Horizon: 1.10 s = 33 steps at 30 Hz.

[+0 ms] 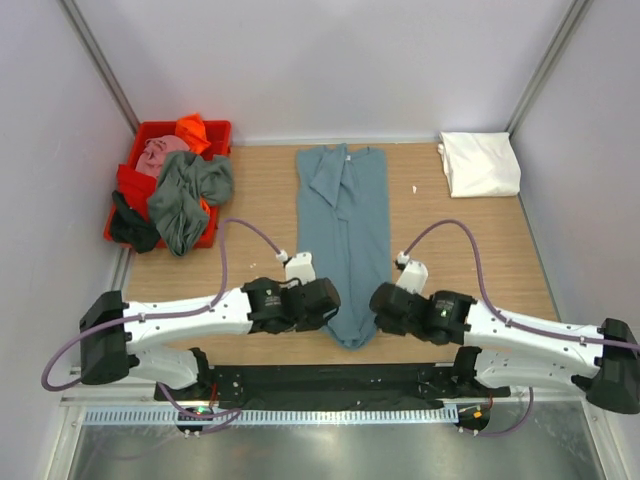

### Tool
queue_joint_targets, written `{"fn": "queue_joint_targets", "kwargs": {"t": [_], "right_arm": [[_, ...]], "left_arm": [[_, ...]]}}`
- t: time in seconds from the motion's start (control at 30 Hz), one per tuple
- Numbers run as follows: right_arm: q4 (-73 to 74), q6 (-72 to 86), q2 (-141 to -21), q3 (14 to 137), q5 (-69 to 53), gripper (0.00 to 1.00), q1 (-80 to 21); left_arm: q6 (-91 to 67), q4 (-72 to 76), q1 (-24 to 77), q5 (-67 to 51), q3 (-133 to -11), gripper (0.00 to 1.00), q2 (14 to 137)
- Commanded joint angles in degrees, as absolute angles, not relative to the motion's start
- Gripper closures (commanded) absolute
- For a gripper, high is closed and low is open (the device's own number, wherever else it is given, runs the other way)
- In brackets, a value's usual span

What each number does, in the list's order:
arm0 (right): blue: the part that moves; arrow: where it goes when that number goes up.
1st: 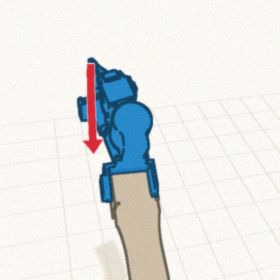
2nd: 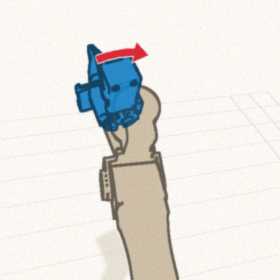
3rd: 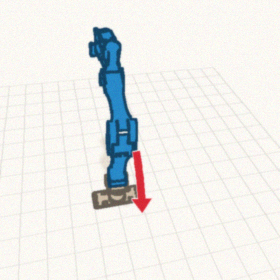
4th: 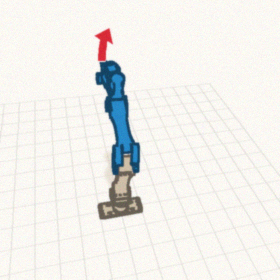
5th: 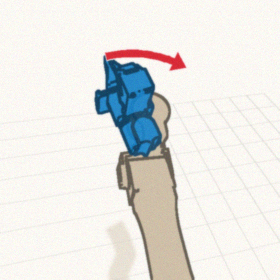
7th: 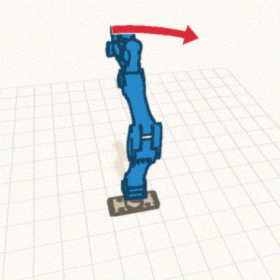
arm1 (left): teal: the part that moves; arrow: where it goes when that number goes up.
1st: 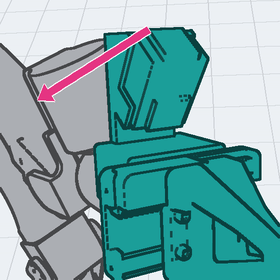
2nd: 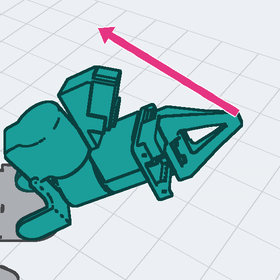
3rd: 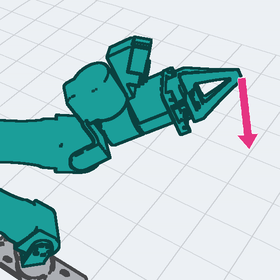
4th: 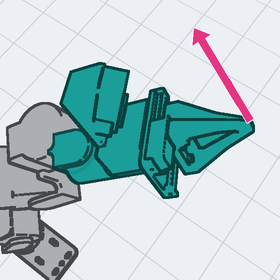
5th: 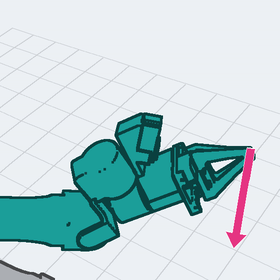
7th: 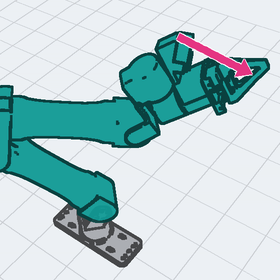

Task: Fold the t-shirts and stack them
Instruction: Fold the tshirt

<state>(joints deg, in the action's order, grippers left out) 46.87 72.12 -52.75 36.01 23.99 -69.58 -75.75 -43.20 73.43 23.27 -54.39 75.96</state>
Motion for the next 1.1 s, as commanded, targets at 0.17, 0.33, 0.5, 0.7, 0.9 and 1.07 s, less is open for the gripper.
{"fn": "queue_joint_targets", "kwargs": {"t": [0.17, 0.33, 0.5, 0.7, 0.9, 1.07], "right_arm": [[38.41, 43.0, -63.79, 53.07, 19.43, 0.99, -45.72], [38.32, 35.87, -72.41, 64.32, 16.27, 0.99, -37.29], [35.95, 31.83, -79.36, 69.33, 13.28, 0.99, -31.3], [34.54, 29.18, -87.87, 74.87, 10.46, 0.99, -27.43], [33.22, 27.25, -94.29, 78.22, 9.41, 0.99, -25.41], [32.17, 26.02, -98.52, 81.29, 7.47, 0.99, -23.29]], "left_arm": [[-59.44, -47.9, 58.29, 23.3, -66.24, 0.99, 78.22], [-52.31, -47.64, 48.89, 20.66, -73.64, 0.99, 82.69], [-45.98, -47.99, 43.69, 19.16, -83.04, 0.99, 92.01], [-42.81, -49.66, 38.85, 16.79, -92.1, 0.99, 102.46], [-41.05, -50.1, 35.6, 15.12, -97.38, 1.0, 108.53], [-39.2, -50.8, 33.67, 14.41, -101.77, 1.0, 112.23]]}}
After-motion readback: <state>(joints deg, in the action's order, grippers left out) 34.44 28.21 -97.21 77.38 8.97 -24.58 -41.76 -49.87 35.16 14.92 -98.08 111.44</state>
